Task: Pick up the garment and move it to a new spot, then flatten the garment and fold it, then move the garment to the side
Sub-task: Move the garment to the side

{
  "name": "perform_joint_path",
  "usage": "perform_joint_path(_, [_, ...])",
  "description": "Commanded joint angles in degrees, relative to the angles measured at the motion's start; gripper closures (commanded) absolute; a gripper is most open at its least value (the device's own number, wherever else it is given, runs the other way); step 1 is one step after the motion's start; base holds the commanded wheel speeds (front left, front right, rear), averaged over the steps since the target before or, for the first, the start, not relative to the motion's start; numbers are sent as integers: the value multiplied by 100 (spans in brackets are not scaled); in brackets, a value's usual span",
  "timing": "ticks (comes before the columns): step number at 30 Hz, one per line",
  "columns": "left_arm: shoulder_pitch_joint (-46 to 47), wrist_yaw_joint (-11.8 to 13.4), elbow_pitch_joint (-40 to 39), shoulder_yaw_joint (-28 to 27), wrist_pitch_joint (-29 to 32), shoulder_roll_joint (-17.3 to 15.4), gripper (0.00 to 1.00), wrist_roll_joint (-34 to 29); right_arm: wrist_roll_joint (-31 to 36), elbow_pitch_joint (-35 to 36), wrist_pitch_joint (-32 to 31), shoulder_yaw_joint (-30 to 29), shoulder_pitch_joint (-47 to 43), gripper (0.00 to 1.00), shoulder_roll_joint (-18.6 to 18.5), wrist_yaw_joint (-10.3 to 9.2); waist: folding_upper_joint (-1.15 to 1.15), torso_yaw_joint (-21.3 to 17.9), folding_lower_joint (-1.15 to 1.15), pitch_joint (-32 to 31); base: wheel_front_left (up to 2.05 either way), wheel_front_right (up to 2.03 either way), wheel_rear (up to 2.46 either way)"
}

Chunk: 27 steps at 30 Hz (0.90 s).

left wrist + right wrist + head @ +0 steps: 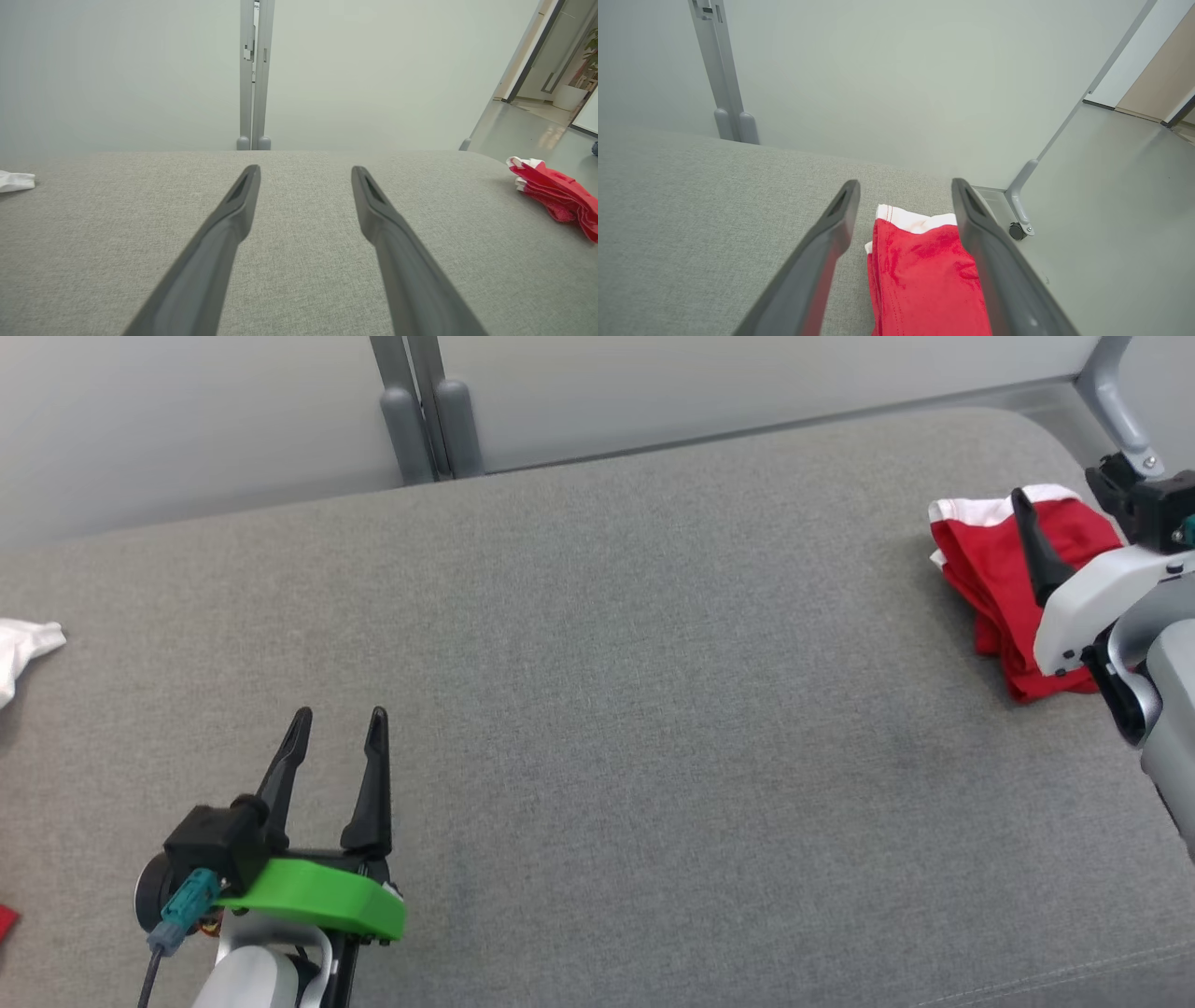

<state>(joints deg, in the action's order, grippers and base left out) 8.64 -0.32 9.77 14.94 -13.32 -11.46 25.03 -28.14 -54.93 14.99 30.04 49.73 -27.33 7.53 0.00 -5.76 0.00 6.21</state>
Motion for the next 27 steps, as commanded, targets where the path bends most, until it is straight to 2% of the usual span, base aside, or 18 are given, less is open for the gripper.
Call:
perform_joint_path(1, [-165, 61, -13, -46, -28, -26, 0, 52, -32, 251, 22, -111, -259, 0, -36, -8, 0, 22, 0, -647, 0, 0, 0])
perform_joint_path(7, [-438, 262, 14, -274, -59, -72, 0, 172, 145, 1886, 21, -1042, -1647, 0, 110, -7, 0, 82, 0, -822, 0, 0, 0])
perform_joint_path(12, [-504, 228, 157, -335, -113, -79, 0, 195, 307, 2876, 22, -1618, -2676, 0, 451, -7, 0, 135, 0, -864, 0, 0, 0])
perform_joint_path(19, [-506, 208, 432, -487, -181, -47, 0, 91, 607, 3465, 21, -2134, -3547, 0, 852, -7, 0, 242, 0, -888, 0, 0, 0])
perform_joint_path(27, [-558, 82, 480, -632, -192, 70, 0, -75, 903, 3798, 22, -2566, -3978, 0, 1242, -4, 0, 284, 0, -847, 0, 0, 0])
